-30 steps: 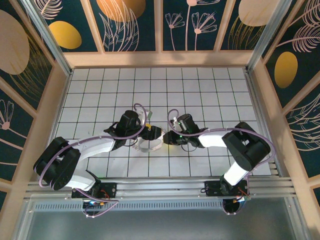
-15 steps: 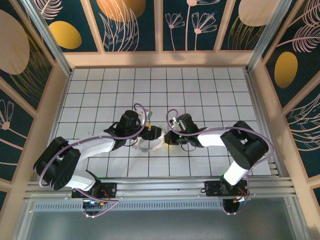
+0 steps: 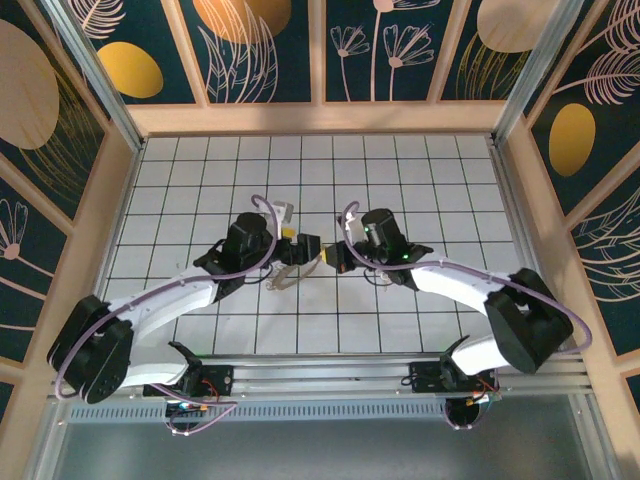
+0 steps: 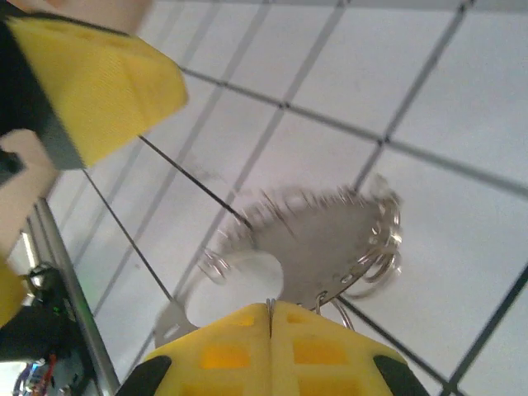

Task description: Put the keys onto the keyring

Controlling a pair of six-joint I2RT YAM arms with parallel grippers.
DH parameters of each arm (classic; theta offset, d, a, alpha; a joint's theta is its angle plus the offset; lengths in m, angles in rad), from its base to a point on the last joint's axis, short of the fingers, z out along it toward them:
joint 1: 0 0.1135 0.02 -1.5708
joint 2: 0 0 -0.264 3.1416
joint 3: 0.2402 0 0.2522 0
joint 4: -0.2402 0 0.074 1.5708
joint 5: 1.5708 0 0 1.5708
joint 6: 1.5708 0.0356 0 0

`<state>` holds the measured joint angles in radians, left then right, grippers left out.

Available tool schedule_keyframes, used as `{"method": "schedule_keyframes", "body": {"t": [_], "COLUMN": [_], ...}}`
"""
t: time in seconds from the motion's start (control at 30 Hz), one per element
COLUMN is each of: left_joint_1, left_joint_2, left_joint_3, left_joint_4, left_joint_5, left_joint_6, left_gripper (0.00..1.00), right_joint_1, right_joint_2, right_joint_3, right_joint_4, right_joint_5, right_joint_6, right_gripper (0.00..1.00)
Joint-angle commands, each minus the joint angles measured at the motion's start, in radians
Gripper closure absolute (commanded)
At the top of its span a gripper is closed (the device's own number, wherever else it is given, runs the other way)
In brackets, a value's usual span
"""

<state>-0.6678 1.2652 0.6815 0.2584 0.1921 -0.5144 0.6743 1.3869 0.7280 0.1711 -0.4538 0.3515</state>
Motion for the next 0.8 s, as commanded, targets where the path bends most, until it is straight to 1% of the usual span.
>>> {"method": "schedule_keyframes", "body": {"t": [0.0,0.13,0.17,0.23,0.33,0.53,0.63,0.77], "left_joint_1": [-0.002,-0.001,-0.002,-0.002,-0.002,0.002,0.022,0.084], "left_joint_2": [-0.070,-0.105,-0.104,-0.090,-0.044,0.064,0.115,0.172], "left_joint_3": [0.039,0.085,0.108,0.156,0.247,0.419,0.495,0.544], "left_joint_4": [0.008,-0.003,-0.016,-0.036,-0.078,-0.153,-0.180,-0.154], "left_joint_5": [-0.079,-0.161,-0.178,-0.172,-0.111,-0.010,0.063,0.219], "left_joint_6": [-0.006,0.004,0.019,0.054,0.104,0.220,0.255,0.248], "left_gripper": [0.10,0.07,0.06,0.07,0.10,0.12,0.19,0.31], "right_joint_1": [-0.053,-0.136,-0.174,-0.217,-0.268,-0.321,-0.348,-0.389], "right_joint_2": [-0.062,-0.093,-0.097,-0.099,-0.087,-0.023,0.006,0.047], "right_joint_3": [0.054,0.078,0.086,0.102,0.149,0.269,0.318,0.361], "right_joint_4": [0.005,0.065,0.082,0.114,0.144,0.143,0.156,0.195], "right_joint_5": [-0.065,-0.174,-0.206,-0.261,-0.331,-0.435,-0.506,-0.581], "right_joint_6": [-0.077,-0.086,-0.087,-0.083,-0.076,-0.090,-0.095,-0.076], "right_gripper": [1.00,1.00,1.00,1.00,1.00,1.00,1.00,1.00]}}
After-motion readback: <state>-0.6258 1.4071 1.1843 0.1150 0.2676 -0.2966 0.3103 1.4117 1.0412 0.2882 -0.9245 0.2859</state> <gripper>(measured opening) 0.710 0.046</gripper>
